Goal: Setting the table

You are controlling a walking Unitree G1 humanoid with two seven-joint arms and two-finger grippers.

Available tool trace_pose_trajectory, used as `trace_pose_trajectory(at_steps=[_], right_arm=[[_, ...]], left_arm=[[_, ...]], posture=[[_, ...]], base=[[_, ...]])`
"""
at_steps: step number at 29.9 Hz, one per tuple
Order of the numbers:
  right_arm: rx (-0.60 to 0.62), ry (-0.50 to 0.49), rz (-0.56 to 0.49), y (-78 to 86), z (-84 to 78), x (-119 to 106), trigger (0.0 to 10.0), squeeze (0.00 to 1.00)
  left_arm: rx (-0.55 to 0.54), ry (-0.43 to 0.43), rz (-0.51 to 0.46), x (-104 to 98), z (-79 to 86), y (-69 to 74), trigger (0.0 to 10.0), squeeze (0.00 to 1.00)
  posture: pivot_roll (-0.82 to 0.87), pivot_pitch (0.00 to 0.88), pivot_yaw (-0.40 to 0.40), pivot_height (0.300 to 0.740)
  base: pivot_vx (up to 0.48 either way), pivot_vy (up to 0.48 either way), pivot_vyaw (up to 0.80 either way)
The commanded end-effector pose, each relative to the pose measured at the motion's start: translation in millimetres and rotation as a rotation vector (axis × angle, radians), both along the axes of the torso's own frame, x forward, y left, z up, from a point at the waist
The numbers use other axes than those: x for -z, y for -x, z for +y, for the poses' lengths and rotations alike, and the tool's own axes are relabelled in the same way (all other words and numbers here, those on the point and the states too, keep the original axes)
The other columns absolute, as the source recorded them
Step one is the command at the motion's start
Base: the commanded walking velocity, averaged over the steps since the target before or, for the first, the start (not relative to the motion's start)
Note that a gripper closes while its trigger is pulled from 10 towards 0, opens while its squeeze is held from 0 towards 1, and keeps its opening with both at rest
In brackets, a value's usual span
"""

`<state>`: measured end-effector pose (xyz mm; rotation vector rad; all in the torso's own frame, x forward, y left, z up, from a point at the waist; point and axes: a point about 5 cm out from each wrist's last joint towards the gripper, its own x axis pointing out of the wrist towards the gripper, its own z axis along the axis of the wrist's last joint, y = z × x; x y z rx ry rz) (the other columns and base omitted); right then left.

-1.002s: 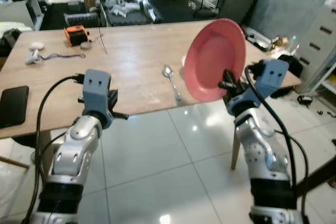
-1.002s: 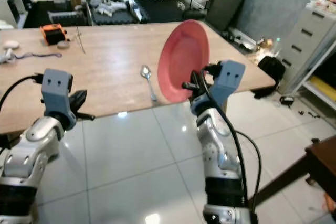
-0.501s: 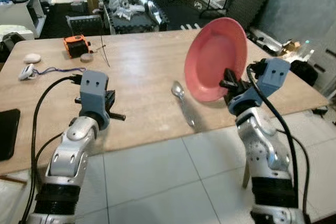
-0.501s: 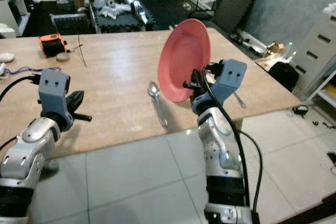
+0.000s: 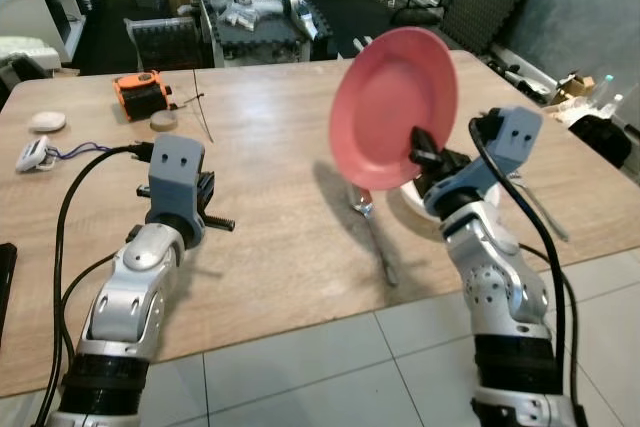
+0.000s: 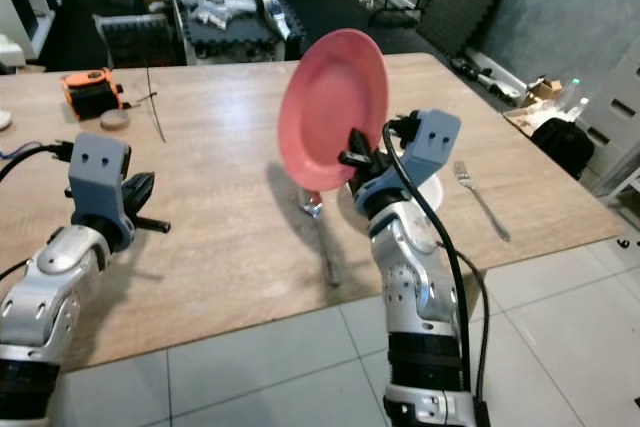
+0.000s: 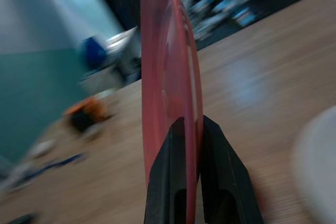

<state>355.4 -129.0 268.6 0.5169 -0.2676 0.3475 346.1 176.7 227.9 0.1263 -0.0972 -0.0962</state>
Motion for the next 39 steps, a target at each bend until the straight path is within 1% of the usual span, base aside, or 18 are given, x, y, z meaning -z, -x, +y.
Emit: trace_pose_trajectory(at_steps=[1,3,4,6,7,9,11,12,13,15,16,17,19,23,25,28,35,39], right_arm=[[-0.037,-0.033,-0.019,4.2,-2.3,-4.2,10.0,0.0],[-0.06,-0.04,-0.017,5.1,-1.9,-4.5,10.0,0.0],[-0.122,-0.05,0.0,7.1,-1.4,-4.5,10.0,0.0],[-0.122,-0.05,0.0,7.1,-1.4,-4.5,10.0,0.0],[-0.202,-0.045,0.037,8.8,-0.8,-2.9,10.0,0.0],[-0.225,-0.033,0.05,9.2,-0.7,-2.2,10.0,0.0],[-0.289,0.037,0.143,8.3,1.0,7.7,10.0,0.0],[-0.289,0.037,0.143,8.3,1.0,7.7,10.0,0.0],[-0.365,0.104,0.266,5.9,1.8,22.2,10.0,0.0],[-0.365,0.104,0.266,5.9,1.8,22.2,10.0,0.0],[-0.431,0.12,0.353,4.8,4.3,32.9,10.0,0.0],[-0.431,0.12,0.353,4.8,4.3,32.9,10.0,0.0],[-0.476,0.123,0.417,2.4,11.9,43.1,10.0,0.0],[-0.488,0.129,0.461,-0.2,18.6,50.5,10.0,0.0],[-0.508,0.097,0.55,-2.1,25.4,61.0,10.0,0.0],[-0.544,0.084,0.601,-0.3,34.3,69.4,10.0,0.0],[-0.579,0.028,0.694,1.4,51.2,83.3,10.0,0.0],[-0.553,0.037,0.693,0.9,55.9,87.7,10.0,0.0]], left_arm=[[0.001,-0.017,0.016,3.7,1.0,3.1,10.0,0.0],[0.007,-0.022,0.019,4.1,0.9,3.8,10.0,0.0],[0.029,-0.035,0.025,4.9,1.5,6.0,10.0,0.0],[0.029,-0.035,0.025,4.9,1.5,6.0,10.0,0.0],[0.071,-0.054,0.022,3.4,2.6,9.6,10.0,0.0],[0.088,-0.061,0.019,2.4,3.1,11.1,10.0,0.0],[0.144,-0.1,0.02,-1.0,7.8,16.4,10.0,0.0],[0.144,-0.1,0.02,-1.0,7.8,16.4,10.0,0.0],[0.194,-0.142,0.023,-4.2,15.1,22.8,10.0,0.0],[0.194,-0.142,0.023,-4.2,15.1,22.8,10.0,0.0],[0.237,-0.163,0.029,-5.4,17.9,27.9,10.0,0.0],[0.237,-0.163,0.029,-5.4,17.9,27.9,10.0,0.0],[0.314,-0.172,0.042,-5.0,15.2,35.6,10.0,0.0],[0.413,-0.187,0.066,-2.7,8.8,44.9,10.0,0.0],[0.525,-0.22,0.088,-0.4,1.8,56.7,10.0,0.0],[0.574,-0.252,0.089,-1.3,-1.4,62.5,10.0,0.0],[0.598,-0.258,0.083,-2.8,-7.8,63.5,10.0,0.0],[0.609,-0.258,0.083,-1.7,-12.2,64.1,10.0,0.0]], posture=[[0.05,0.147,0.015,0.74],[0.06,0.148,0.013,0.74],[0.06,0.146,0.01,0.74],[0.06,0.146,0.01,0.74],[0.06,0.144,0.007,0.74],[0.06,0.144,0.007,0.74],[0.06,0.144,0.003,0.74],[0.06,0.144,0.003,0.74],[0.06,0.143,-0.009,0.74],[0.06,0.143,-0.009,0.74],[0.06,0.144,-0.013,0.74],[0.06,0.144,-0.013,0.74],[0.06,0.145,-0.017,0.74],[0.06,0.152,-0.022,0.74],[0.07,0.153,-0.023,0.74],[0.07,0.152,-0.023,0.74],[0.07,0.152,-0.024,0.74],[0.07,0.153,-0.022,0.74]], base=[[0.0,0.0,0.0],[0.0,0.0,0.0],[0.0,0.0,0.0],[0.0,0.0,0.0],[0.0,0.0,0.0],[0.0,0.0,0.0],[0.0,0.0,0.0],[0.0,0.0,0.0],[0.0,0.0,0.0],[0.0,0.0,0.0],[0.0,0.0,0.0],[0.0,0.0,0.0],[0.0,0.0,0.0],[0.0,0.0,0.0],[0.0,0.0,0.0],[0.0,0.0,0.0],[0.0,0.0,0.0],[0.0,0.0,0.0]])
